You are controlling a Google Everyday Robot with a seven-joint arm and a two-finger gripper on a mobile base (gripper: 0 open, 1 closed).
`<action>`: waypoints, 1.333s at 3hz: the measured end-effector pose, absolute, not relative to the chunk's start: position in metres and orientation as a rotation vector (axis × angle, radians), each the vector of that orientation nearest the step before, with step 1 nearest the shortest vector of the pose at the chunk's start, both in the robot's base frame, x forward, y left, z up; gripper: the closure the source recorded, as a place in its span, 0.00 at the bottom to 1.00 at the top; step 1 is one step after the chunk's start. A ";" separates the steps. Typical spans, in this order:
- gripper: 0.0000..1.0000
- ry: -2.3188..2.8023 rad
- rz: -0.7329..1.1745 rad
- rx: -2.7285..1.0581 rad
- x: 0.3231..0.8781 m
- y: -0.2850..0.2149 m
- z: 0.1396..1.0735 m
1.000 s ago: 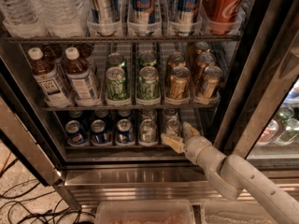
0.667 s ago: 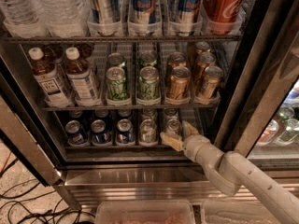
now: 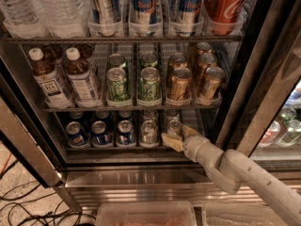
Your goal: Pick 7up can from bottom shelf of fridge
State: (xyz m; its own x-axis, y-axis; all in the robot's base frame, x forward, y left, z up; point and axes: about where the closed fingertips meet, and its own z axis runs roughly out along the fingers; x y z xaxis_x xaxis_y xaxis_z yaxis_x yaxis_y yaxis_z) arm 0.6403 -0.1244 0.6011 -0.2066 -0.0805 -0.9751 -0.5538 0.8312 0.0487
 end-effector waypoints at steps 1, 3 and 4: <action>0.66 1.745 0.464 -0.491 0.640 -0.124 0.601; 1.00 1.737 0.466 -0.493 0.639 -0.122 0.604; 1.00 1.704 0.470 -0.528 0.625 -0.118 0.621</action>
Offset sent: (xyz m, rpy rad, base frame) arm 0.0000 0.0000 0.0000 0.0000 0.0000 0.0000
